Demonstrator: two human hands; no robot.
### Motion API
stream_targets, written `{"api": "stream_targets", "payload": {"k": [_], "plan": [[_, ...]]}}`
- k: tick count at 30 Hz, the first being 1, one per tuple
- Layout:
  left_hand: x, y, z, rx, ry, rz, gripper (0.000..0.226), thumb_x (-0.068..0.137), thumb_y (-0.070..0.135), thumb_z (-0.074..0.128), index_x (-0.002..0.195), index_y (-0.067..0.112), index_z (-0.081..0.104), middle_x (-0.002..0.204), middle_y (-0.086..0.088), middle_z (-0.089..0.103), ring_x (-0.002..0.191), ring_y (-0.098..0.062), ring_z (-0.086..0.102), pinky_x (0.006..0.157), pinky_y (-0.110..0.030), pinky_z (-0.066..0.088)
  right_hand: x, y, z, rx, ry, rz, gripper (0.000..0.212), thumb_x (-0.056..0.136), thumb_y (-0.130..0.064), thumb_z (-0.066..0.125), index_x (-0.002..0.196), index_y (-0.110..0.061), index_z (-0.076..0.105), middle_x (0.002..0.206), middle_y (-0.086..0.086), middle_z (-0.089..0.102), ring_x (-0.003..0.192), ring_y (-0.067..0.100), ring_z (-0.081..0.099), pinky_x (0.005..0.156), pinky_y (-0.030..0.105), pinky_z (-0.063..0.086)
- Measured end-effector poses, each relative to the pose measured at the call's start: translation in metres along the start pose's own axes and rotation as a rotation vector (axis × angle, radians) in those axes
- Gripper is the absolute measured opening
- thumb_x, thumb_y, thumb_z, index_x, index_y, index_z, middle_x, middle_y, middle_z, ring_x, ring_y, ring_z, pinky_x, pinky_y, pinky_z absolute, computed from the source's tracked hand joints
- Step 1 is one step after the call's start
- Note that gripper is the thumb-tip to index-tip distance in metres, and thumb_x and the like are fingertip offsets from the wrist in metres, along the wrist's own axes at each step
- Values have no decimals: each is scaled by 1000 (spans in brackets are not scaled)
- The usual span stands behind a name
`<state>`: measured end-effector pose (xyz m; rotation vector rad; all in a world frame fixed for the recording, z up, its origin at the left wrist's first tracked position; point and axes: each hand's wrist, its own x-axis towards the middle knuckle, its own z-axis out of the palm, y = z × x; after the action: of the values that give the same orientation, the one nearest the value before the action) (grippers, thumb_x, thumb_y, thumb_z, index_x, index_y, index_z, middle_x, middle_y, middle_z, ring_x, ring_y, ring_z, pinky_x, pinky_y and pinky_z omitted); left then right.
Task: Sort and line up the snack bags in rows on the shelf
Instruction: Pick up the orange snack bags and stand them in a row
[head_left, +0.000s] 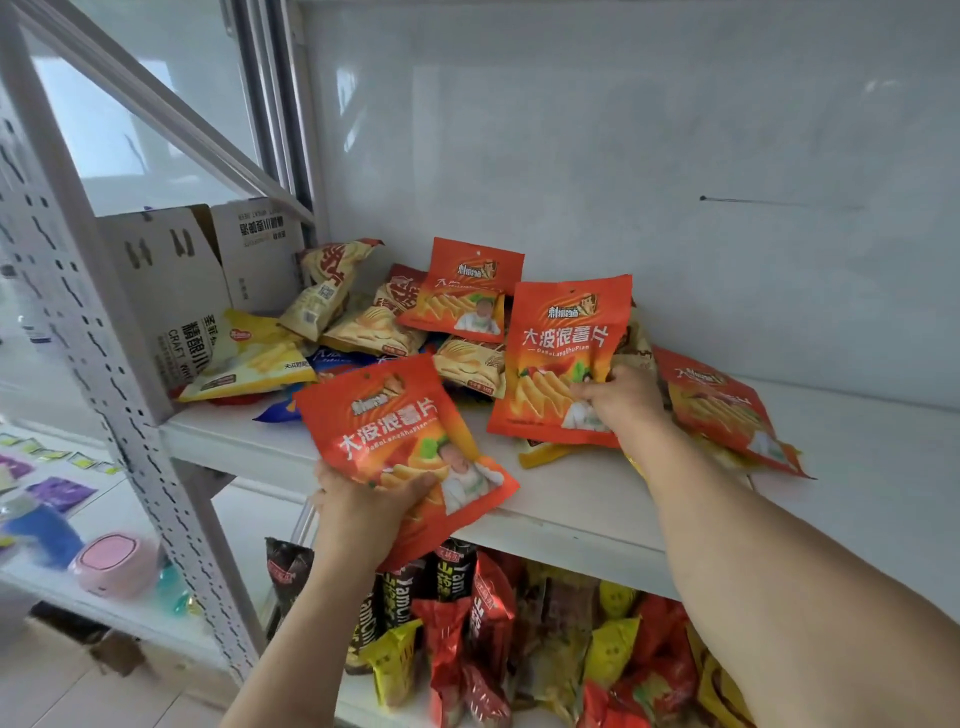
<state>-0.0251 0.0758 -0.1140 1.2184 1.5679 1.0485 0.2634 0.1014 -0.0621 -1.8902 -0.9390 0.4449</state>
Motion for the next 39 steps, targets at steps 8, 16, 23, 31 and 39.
{"api": "stream_targets", "payload": {"k": [8,16,23,31,39], "plan": [[-37,-12,-9,-455,-193,-30,69,74,8,87,128,26,48,108,-12,74,84,-38,76,70,-60,62,-22,14,-13,256,-31,-35,30,89,-20,74,114,-9,64,105,3,70,91,19,67,64,25,50],[-105,5,20,-488,-521,25,38,83,7,76,118,20,64,104,-15,77,84,-35,77,69,-47,62,-50,42,-112,511,-125,-58,20,80,-20,81,98,-14,74,98,4,78,95,25,74,96,45,55],[-193,23,115,-495,-702,-24,29,91,12,69,120,13,66,107,-15,77,96,-36,75,87,-54,58,-83,109,-247,500,12,-28,11,86,-25,78,91,-16,74,80,-7,77,76,12,73,78,34,58],[-283,47,242,-431,-962,-60,36,89,1,67,123,8,62,114,-21,74,104,-40,72,96,-58,54,-99,206,-397,418,196,43,7,89,-25,74,84,-23,70,68,-7,61,66,11,50,67,28,43],[-313,93,386,-414,-1012,22,36,87,-1,68,122,1,61,106,-22,75,88,-35,75,72,-40,62,-47,273,-501,418,304,74,9,85,-27,78,92,-22,76,87,2,75,84,22,65,85,38,53]]}}
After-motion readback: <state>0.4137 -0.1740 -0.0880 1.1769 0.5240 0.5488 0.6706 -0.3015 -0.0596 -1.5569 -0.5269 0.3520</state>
